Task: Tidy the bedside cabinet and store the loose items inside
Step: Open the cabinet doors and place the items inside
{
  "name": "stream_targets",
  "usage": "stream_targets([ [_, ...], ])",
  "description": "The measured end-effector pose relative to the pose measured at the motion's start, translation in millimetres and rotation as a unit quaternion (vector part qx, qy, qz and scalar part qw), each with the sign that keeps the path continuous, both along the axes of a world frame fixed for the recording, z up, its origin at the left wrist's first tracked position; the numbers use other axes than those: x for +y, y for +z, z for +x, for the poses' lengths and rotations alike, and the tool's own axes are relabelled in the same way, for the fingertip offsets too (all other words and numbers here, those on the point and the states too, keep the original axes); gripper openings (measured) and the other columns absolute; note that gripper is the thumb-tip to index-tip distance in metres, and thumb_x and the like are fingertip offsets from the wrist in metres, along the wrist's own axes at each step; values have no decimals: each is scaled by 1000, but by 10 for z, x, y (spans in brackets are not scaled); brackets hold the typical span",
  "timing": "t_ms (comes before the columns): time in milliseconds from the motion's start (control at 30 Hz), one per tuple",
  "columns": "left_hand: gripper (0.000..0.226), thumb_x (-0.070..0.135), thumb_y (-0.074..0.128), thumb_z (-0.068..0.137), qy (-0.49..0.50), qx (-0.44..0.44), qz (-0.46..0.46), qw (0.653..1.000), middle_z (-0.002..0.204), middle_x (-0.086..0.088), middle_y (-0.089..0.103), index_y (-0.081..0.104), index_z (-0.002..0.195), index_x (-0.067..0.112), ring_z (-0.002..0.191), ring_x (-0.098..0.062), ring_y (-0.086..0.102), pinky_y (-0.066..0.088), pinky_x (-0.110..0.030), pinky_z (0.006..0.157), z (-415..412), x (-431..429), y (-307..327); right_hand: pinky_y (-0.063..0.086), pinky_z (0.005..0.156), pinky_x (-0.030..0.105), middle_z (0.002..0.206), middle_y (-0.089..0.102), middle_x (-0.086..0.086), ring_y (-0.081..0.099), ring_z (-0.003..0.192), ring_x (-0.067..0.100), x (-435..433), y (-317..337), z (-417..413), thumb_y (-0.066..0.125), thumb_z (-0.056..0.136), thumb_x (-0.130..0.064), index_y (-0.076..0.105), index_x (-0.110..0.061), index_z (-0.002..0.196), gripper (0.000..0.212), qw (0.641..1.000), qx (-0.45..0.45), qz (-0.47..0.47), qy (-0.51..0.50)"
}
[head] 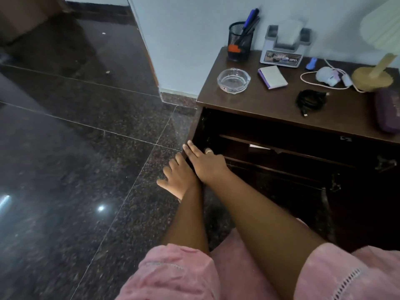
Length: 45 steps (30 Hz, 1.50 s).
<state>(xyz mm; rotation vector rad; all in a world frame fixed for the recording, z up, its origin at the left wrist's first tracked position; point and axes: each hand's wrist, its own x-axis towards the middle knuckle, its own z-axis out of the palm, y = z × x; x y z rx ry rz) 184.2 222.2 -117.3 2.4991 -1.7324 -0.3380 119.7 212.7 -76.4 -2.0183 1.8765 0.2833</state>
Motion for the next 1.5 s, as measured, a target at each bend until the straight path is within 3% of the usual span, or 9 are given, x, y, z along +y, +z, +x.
stream_targets([
  [100,58,34,36,98,-65,-43,-106,991,155,6,23,12,149,23,143,-16,20,10,-53,113,-10,102,-183,41,94,44,157,-21,-13,22,140,28,-78,-8,44,35,102,-20,-14,-27,149,68,999,26,-29,2],
  [233,74,43,30,97,-97,-108,-110,983,160,5,-4,-20,146,19,147,-16,-2,-16,-52,111,23,99,-315,42,90,41,156,-24,-13,26,139,28,-85,-51,62,35,101,-22,-15,-26,149,70,1000,-12,-24,-4],
  [367,93,44,42,92,-88,-166,-79,979,158,1,-15,-32,142,17,146,-22,-11,-17,-53,110,107,11,-337,38,97,47,157,-18,-15,24,140,30,-73,-55,-34,31,102,-18,-9,-28,150,64,998,-56,-16,23],
  [767,87,24,45,93,-68,-73,14,995,158,-6,-17,-24,145,13,145,-26,-18,-5,-50,115,232,-186,-72,27,110,51,160,-8,-9,4,146,32,55,42,-479,40,89,3,-10,-23,151,84,986,-135,79,-61],
  [1000,79,20,48,92,-30,123,-14,992,158,-6,-17,-5,150,13,146,-22,-14,6,-48,117,-354,-106,400,30,109,51,159,9,-3,17,141,33,-39,41,-532,46,93,-12,5,-31,151,74,970,-213,2,-118],
  [1133,69,7,46,87,34,343,-26,938,160,-2,-3,18,150,15,147,-21,-3,12,-48,115,-794,-258,837,28,110,42,153,26,10,30,136,36,-107,70,-813,44,96,-23,22,-23,149,58,892,-334,-94,-289],
  [1300,62,9,45,94,44,591,-2,805,159,-1,13,20,150,20,143,-23,23,27,-38,114,-1357,-342,1024,38,106,43,143,43,6,41,130,27,-159,56,-1171,48,94,-31,33,-22,143,52,855,-344,-143,-361],
  [1400,58,7,44,95,120,674,46,728,146,-6,40,27,148,22,127,-23,45,39,-32,102,-1395,-470,1004,39,104,40,128,55,6,50,120,24,-277,66,-1415,51,91,-22,38,-20,142,53,827,-357,-182,-393],
  [1500,56,7,43,96,119,690,46,713,140,-5,46,28,148,23,120,-20,49,38,-26,86,-1448,-598,1070,37,106,42,116,63,10,54,116,26,-527,66,-1580,49,91,-19,40,-12,141,51,831,-351,-189,-388],
])
